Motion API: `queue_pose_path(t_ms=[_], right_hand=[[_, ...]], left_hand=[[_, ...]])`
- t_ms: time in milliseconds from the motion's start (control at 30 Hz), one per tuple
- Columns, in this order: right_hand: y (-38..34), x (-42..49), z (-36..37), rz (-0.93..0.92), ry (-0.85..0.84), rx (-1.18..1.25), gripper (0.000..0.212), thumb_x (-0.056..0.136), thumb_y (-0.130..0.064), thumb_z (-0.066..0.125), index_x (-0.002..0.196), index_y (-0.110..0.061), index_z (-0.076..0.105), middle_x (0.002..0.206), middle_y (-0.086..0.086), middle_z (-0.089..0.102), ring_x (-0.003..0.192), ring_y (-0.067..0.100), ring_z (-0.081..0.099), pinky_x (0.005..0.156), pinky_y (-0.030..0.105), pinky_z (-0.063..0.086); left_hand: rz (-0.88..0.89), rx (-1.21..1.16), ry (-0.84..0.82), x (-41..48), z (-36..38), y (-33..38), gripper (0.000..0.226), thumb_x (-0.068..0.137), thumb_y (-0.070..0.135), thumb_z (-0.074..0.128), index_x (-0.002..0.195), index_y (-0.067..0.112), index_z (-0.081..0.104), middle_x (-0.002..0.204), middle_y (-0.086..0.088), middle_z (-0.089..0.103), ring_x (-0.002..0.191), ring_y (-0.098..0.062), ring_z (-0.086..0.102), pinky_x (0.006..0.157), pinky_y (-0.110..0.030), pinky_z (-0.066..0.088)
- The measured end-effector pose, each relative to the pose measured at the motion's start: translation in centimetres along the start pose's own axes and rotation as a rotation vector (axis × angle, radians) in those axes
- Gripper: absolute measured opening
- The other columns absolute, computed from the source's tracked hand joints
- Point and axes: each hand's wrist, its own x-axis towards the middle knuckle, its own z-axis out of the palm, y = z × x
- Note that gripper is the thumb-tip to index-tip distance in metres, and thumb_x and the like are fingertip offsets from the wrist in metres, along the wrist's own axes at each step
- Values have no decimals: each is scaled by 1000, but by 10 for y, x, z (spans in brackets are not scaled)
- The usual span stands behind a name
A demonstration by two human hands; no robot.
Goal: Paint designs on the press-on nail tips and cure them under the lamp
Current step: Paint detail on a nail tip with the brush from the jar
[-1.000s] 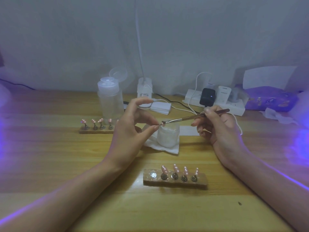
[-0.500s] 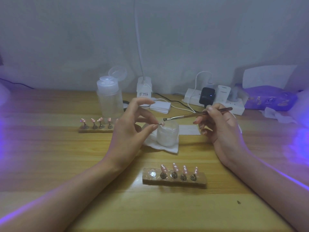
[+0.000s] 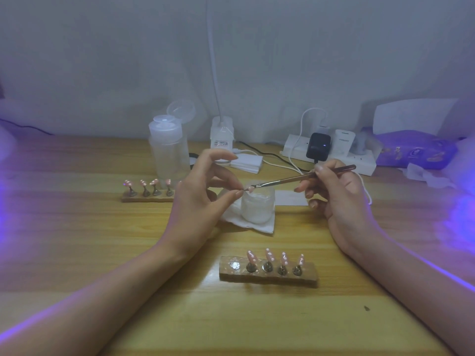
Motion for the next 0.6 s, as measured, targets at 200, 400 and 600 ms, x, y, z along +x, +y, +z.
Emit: queue_pose_path(t_ms=[200, 400, 600], right_hand=[[-2, -1, 3, -38, -53, -4, 17, 103, -21, 48, 87, -16, 48, 71, 8, 72, 58, 9, 57, 47, 18, 42], [-2, -1, 1, -37, -16, 38, 22, 103, -21, 49, 81, -22, 47, 69, 6, 71, 57, 10, 56, 46, 18, 40], [-1, -1, 1, -19, 16, 8, 21, 103, -20, 49, 82, -21, 48, 67, 6, 71, 56, 9, 56, 45, 17, 39]], left_hand=[[-17, -16, -1, -1, -1, 0, 49, 84, 3, 75, 119, 29, 53, 82, 8, 71, 92, -12, 70, 68, -30, 48], [-34, 4, 7, -2, -1, -1, 48, 84, 3, 75, 118, 29, 53, 81, 7, 70, 92, -12, 70, 67, -42, 56], [-56, 2, 2, -1, -1, -2, 46, 84, 6, 76, 117, 30, 54, 80, 8, 71, 88, -10, 70, 67, -39, 54]])
